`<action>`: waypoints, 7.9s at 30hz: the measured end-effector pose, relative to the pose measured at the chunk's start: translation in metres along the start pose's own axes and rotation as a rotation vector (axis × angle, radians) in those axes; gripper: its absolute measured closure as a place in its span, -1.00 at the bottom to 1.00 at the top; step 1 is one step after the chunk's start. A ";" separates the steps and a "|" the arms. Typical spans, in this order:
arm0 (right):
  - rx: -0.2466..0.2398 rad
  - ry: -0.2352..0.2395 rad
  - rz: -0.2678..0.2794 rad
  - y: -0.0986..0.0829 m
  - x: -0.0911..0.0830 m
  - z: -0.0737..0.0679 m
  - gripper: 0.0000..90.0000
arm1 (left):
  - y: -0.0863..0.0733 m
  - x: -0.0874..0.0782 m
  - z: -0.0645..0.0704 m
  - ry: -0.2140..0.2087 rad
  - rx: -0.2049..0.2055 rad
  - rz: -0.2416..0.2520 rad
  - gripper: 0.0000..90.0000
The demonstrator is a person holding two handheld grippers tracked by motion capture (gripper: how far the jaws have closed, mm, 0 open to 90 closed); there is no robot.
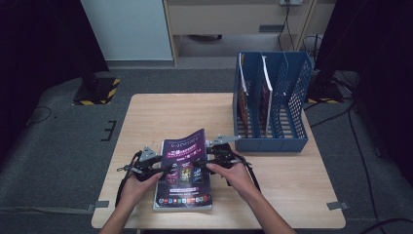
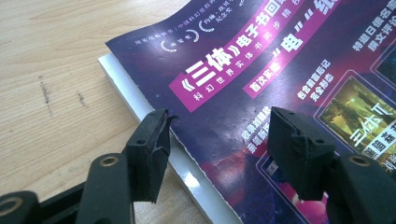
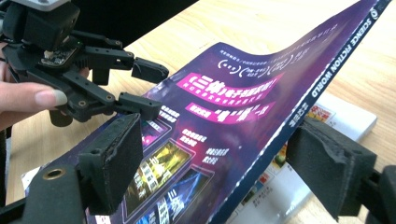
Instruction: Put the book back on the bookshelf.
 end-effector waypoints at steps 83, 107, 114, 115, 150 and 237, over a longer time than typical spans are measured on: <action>-0.177 -0.139 0.174 0.074 0.003 -0.012 0.84 | 0.006 0.003 0.011 -0.199 -0.064 0.029 -0.42; -0.237 -0.083 0.248 0.077 -0.004 -0.020 0.86 | 0.017 -0.015 -0.006 -0.179 -0.093 0.071 0.70; -0.223 -0.089 0.246 0.078 -0.009 -0.014 0.85 | 0.021 -0.021 -0.005 -0.175 -0.086 0.110 0.75; -0.227 -0.090 0.241 0.078 -0.011 -0.014 0.85 | 0.022 -0.022 -0.005 -0.173 -0.083 0.114 0.75; -0.318 -0.023 0.262 0.104 -0.032 -0.025 0.59 | 0.038 -0.047 -0.001 -0.140 0.006 0.225 0.80; -0.194 -0.147 0.422 0.121 -0.089 -0.010 0.87 | -0.018 -0.010 -0.082 0.234 -0.103 -0.065 -0.93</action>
Point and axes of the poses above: each handheld gripper's, and its own axes: x roughly forward along the jaws, y roughly out of its top, z roughly to its right, the point moved 5 cm from there along x, roughly forward along the jaws, and after that the axes turned 10 degrees about -x, right-handed, at the moved point
